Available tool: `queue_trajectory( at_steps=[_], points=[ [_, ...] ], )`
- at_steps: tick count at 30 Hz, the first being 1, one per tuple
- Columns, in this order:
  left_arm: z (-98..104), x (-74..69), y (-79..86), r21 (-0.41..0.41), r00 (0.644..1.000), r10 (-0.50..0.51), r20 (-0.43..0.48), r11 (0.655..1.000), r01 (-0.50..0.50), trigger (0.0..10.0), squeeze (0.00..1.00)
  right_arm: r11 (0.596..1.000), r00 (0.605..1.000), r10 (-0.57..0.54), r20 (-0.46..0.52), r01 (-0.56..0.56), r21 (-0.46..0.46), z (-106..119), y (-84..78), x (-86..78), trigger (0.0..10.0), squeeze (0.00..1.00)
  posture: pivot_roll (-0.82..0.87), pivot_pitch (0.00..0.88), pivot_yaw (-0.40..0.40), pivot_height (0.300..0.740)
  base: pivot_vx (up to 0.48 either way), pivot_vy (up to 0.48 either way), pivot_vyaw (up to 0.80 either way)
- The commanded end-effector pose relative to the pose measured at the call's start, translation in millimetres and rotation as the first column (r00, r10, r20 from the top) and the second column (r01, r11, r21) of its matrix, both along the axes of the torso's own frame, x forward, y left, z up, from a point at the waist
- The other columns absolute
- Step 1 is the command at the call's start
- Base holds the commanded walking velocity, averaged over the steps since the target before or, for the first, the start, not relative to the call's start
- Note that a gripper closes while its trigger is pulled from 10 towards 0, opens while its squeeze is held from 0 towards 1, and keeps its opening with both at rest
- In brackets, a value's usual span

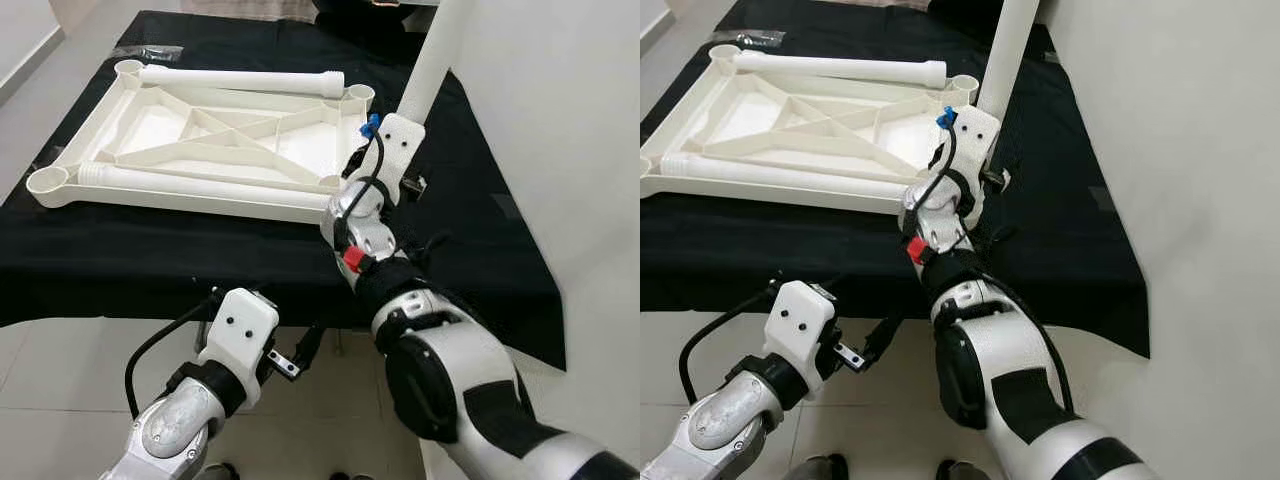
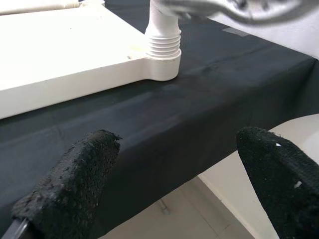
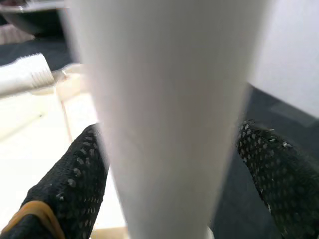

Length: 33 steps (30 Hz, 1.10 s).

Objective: Building children table

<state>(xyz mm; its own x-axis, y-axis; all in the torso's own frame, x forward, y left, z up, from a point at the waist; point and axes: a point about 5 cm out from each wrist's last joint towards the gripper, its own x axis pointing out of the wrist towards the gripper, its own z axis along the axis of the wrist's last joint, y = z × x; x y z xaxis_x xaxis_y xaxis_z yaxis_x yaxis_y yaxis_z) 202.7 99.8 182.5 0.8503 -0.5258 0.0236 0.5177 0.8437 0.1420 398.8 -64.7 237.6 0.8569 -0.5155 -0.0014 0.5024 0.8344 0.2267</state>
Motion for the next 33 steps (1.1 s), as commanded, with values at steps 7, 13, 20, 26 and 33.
queue_trajectory(
  at_steps=[7,13,20,26,33],
  points=[
    [-6.3,0.3,0.0,0.014,1.0,-0.005,-0.015,1.0,0.006,10.0,0.0,1.0,1.0,0.01,0.006,-0.01,0.015,-5.4,-0.9,-3.5,10.0,1.0,0.14,0.168,-0.107,0.74,0.0,0.0,0.0],
    [-7.2,1.7,0.5,0.019,1.0,-0.006,-0.012,1.0,0.007,10.0,0.0,0.987,0.988,0.15,0.046,-0.152,0.053,-7.8,9.8,-8.1,10.0,0.0,0.14,0.162,-0.104,0.74,0.0,0.0,0.0],
    [-7.9,3.0,0.2,0.013,1.0,-0.005,-0.013,1.0,0.005,10.0,0.0,0.971,0.971,0.236,0.046,-0.238,0.035,-17.0,15.2,-18.1,10.0,0.0,0.14,0.157,-0.104,0.74,0.0,0.0,0.0],
    [-7.7,4.0,0.9,0.015,1.0,-0.005,-0.008,1.0,0.005,10.0,0.0,0.953,0.953,0.3,0.031,-0.301,0.027,-26.6,14.7,-24.3,10.0,0.0,0.14,0.151,-0.103,0.74,0.0,0.0,0.0],
    [-8.6,5.2,1.4,0.019,1.0,-0.005,-0.007,1.0,0.005,10.0,0.0,0.936,0.936,0.35,0.036,-0.351,0.027,-32.5,11.5,-33.0,10.0,0.0,0.13,0.147,-0.104,0.74,0.0,0.0,0.0]
  ],
)
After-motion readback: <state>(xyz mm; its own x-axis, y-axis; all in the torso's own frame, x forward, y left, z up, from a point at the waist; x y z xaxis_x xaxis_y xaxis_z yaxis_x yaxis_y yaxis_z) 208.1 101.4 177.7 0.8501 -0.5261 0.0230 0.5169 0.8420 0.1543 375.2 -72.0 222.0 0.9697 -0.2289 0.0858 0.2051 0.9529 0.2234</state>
